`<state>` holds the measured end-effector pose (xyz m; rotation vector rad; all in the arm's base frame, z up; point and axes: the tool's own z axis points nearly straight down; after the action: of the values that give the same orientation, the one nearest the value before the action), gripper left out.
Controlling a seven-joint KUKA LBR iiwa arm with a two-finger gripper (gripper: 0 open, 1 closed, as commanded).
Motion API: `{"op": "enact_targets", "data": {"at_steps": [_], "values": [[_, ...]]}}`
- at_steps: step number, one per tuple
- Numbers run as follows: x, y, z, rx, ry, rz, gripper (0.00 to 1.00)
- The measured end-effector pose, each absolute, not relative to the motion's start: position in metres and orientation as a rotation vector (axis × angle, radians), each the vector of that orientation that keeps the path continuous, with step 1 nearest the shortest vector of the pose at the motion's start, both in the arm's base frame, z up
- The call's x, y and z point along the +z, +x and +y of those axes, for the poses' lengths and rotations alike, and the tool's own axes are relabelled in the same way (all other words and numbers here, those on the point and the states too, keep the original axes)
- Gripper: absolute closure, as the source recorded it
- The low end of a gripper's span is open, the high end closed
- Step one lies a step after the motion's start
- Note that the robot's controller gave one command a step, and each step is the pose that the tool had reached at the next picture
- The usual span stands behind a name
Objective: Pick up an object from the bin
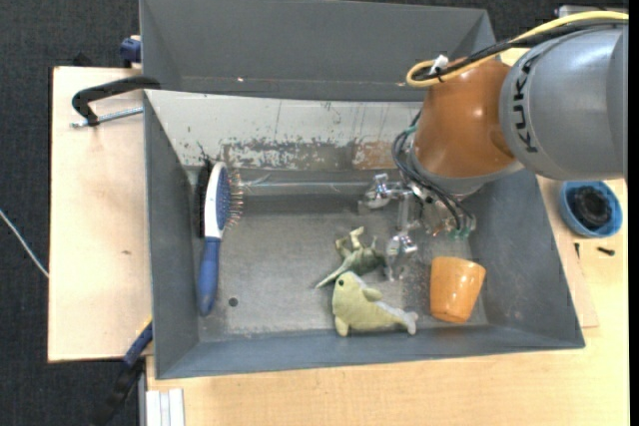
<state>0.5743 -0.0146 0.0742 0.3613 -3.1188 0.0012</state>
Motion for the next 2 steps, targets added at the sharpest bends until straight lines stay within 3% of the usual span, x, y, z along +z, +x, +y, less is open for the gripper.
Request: {"op": "enact_targets", "data": {"at_steps": [1,2], "values": [[0.076,0.572,-0.015,0.0,0.359,-3.111,1.0],[0.246,0.54,-0.003,0.004,0.857,-3.036,1.0]]}}
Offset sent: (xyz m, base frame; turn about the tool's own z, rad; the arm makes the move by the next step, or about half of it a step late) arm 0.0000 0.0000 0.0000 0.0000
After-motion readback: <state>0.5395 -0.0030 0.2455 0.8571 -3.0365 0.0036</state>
